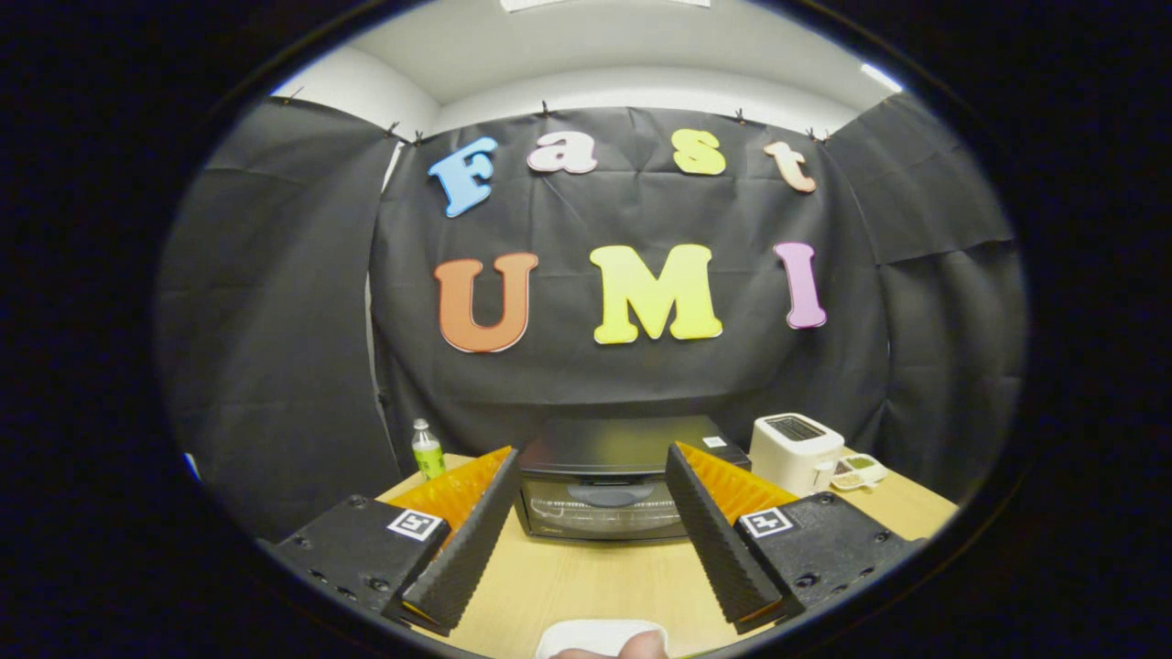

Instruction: Open the toaster oven, put the food inside, and close the toaster oven door.

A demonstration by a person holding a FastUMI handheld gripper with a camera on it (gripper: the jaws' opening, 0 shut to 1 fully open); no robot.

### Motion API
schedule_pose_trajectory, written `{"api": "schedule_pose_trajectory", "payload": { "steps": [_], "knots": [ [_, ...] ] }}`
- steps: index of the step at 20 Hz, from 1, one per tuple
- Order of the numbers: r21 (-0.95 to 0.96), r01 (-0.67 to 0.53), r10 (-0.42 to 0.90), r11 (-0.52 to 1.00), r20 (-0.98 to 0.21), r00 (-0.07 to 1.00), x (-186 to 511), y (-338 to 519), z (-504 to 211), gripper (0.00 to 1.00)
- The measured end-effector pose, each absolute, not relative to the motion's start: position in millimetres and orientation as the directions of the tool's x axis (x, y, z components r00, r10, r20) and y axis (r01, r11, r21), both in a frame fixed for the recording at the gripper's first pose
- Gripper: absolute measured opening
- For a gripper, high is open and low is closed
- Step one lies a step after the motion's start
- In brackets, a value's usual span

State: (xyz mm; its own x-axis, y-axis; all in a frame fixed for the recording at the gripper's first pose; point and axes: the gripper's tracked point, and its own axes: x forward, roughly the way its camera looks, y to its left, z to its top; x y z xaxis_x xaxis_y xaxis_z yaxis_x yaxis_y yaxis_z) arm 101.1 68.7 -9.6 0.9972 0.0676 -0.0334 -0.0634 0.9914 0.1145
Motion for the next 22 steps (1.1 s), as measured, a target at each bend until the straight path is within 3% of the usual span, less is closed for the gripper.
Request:
{"api": "schedule_pose_trajectory", "payload": {
  "steps": [9, 22],
  "knots": [
    [0.095, -0.013, 0.009, 0.995, 0.042, 0.999, 4, 43, 9, 1.0],
    [0.11, 0.019, -0.019, 0.994, -0.002, 1.0, -14, 34, -4, 1.0]
  ]
}}
